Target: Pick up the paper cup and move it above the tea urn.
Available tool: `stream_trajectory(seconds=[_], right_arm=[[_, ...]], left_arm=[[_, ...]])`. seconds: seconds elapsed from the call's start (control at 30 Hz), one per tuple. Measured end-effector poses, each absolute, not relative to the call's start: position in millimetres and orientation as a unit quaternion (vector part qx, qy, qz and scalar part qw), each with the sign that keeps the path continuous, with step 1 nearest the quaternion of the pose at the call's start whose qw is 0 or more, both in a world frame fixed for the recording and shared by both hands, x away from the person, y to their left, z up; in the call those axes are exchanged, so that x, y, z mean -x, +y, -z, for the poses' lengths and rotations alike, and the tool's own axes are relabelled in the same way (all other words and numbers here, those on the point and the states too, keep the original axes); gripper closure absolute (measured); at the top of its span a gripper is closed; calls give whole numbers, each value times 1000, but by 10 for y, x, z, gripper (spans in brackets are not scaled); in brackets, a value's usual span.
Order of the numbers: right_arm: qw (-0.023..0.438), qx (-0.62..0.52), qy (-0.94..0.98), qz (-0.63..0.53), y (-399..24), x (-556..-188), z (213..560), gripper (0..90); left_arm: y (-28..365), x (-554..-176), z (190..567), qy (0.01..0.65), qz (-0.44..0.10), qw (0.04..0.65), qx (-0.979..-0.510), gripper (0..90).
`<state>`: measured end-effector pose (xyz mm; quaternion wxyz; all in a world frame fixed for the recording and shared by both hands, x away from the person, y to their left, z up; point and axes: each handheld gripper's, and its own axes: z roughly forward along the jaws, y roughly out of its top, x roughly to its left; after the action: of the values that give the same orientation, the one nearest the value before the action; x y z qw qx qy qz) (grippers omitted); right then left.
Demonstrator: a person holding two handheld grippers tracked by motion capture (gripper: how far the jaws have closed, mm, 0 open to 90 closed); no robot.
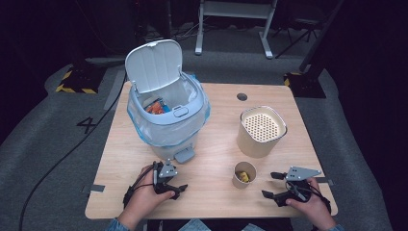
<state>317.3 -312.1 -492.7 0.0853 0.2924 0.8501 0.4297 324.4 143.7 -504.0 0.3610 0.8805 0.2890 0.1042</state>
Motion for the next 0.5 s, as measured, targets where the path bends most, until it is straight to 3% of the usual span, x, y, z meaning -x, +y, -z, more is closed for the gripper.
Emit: stream_trajectory(seconds=[0.5], right_arm=[[103,-258,848,-451,-2744,-3151,4813,174]], left_arm=[[1435,-3262,5040,299,-110,362,-876,223]])
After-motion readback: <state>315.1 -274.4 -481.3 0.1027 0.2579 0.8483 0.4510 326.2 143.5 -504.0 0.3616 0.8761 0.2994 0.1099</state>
